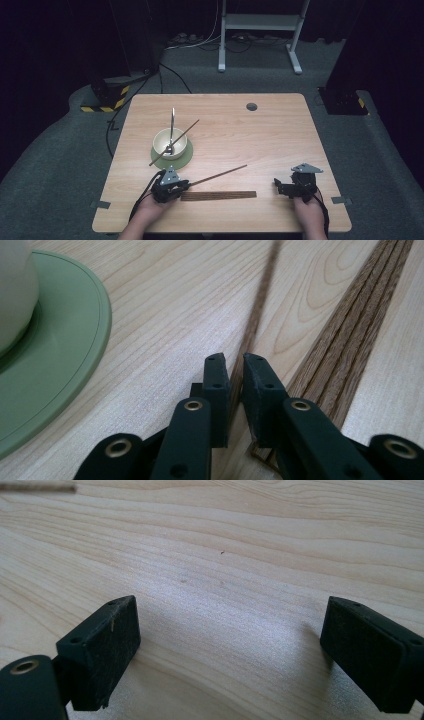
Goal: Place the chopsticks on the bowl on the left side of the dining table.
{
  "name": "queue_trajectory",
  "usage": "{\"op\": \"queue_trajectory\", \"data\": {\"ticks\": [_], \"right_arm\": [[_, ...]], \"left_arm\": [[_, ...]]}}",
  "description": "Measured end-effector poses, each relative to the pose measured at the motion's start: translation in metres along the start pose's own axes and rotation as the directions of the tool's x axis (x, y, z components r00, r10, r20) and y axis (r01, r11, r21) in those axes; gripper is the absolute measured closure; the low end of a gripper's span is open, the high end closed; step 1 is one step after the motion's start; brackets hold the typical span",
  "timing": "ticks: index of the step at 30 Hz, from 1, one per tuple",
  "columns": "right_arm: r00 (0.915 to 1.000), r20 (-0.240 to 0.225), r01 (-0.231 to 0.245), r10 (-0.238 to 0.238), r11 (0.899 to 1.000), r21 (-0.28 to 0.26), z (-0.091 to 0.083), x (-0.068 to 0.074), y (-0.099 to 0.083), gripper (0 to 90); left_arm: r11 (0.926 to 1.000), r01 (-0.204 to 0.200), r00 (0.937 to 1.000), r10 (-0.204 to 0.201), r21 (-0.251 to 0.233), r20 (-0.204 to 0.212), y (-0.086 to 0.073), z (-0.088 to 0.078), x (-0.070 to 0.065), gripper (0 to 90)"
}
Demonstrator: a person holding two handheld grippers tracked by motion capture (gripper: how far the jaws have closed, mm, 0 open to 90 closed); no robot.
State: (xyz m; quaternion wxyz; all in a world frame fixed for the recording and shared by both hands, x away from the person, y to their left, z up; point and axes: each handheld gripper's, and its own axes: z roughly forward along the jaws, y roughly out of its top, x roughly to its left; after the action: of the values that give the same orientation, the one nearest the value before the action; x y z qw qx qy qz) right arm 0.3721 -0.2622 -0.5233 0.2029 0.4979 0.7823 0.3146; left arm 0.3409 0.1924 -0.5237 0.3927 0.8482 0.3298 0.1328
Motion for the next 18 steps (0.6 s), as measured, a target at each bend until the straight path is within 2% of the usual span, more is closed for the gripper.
{"op": "queue_trajectory", "data": {"ticks": [6,8,9,12,16,18], "right_arm": [[0.9999,0.003,0.01,-0.01,1.0,-0.006,0.0,-0.001,0.0,8.8],[1.0,0.003,0.009,-0.009,1.0,-0.005,0.0,-0.001,0.0,8.8],[1.0,0.0,0.0,0.0,1.0,0.0,0.0,0.0,0.0,8.8],[1.0,0.003,0.006,-0.006,1.0,-0.004,0.0,0.0,0.0,8.8],[1.0,0.003,0.007,-0.007,1.0,-0.005,0.0,0.0,0.0,8.8],[1.0,0.003,0.007,-0.007,1.0,-0.005,0.0,0.0,0.0,8.8]], "left_arm": [[1.0,0.001,1.0,-0.001,0.002,-0.007,0.0,0.0,0.0,82.7],[1.0,0.003,0.9996,-0.003,0.006,-0.029,0.001,0.001,-0.002,79.9],[0.9999,-0.011,0.9993,0.012,0.01,-0.036,0.002,0.001,-0.003,78.6],[0.9998,-0.005,0.998,0.006,0.017,-0.063,0.005,0.003,-0.003,74.3],[0.9998,-0.009,0.9975,0.011,0.018,-0.069,0.009,0.007,-0.004,72.5],[0.9999,0.0,0.9979,0.001,0.015,-0.065,0.01,0.009,-0.004,72.4]]}}
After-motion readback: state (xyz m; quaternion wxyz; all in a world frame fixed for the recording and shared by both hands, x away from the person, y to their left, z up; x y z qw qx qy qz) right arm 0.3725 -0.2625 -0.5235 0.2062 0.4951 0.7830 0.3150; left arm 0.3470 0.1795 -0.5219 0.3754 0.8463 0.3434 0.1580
